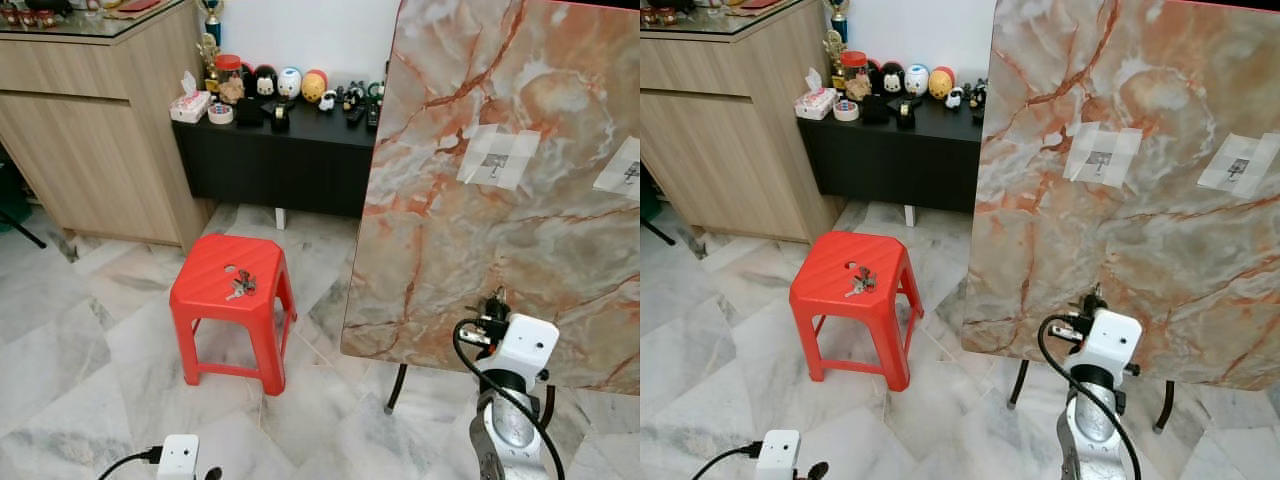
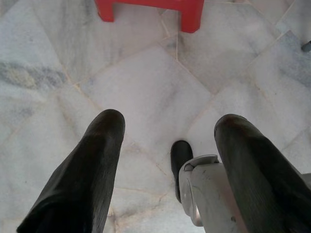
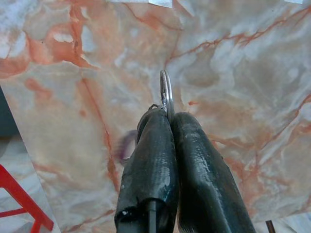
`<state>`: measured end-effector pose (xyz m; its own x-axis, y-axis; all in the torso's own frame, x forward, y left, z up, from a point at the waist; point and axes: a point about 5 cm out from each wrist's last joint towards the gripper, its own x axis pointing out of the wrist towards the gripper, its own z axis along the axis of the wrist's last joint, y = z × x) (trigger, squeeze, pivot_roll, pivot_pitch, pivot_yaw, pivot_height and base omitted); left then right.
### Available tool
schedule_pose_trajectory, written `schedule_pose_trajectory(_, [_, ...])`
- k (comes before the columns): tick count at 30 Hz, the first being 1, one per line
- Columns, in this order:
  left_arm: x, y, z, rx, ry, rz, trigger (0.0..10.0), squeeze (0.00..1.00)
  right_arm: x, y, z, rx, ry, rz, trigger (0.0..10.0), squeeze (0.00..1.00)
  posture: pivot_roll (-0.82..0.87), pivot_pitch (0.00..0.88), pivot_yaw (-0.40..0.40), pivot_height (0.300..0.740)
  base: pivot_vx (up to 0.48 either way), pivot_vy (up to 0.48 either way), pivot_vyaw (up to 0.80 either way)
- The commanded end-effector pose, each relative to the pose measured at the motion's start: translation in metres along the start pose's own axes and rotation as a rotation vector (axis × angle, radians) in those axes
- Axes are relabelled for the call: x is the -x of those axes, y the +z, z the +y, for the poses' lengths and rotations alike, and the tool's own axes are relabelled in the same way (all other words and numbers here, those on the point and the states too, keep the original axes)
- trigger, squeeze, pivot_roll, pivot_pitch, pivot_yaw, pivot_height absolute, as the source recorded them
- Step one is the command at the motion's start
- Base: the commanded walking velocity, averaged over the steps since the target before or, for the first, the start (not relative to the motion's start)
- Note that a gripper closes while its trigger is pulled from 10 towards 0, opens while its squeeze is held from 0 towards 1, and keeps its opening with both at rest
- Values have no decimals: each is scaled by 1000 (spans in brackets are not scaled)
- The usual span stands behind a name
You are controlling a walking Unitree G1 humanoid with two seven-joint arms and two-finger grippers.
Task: Hang keys on a hook
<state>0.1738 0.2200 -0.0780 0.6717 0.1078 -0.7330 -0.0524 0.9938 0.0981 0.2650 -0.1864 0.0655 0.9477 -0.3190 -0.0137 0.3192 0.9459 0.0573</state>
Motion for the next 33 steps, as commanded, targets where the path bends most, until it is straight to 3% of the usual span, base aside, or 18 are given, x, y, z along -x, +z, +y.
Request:
schedule_pose_trajectory(1, [0, -3, -1, -9, 1, 16, 10000, 0, -2, 3, -1, -9, -8, -5, 10000, 0, 5, 0, -83, 729, 0, 0, 0])
schedule_pose_trajectory(10, [2, -6, -1, 0, 4, 25, 10000, 0, -3, 3, -3, -9, -13, -3, 10000, 0, 6, 1, -88, 729, 0, 0, 0])
schedule_pose_trajectory(33, [2, -6, -1, 14, 8, 20, 10000, 0, -6, 2, -1, -24, -22, 6, 10000, 0, 12, 6, -92, 729, 266, 0, 0])
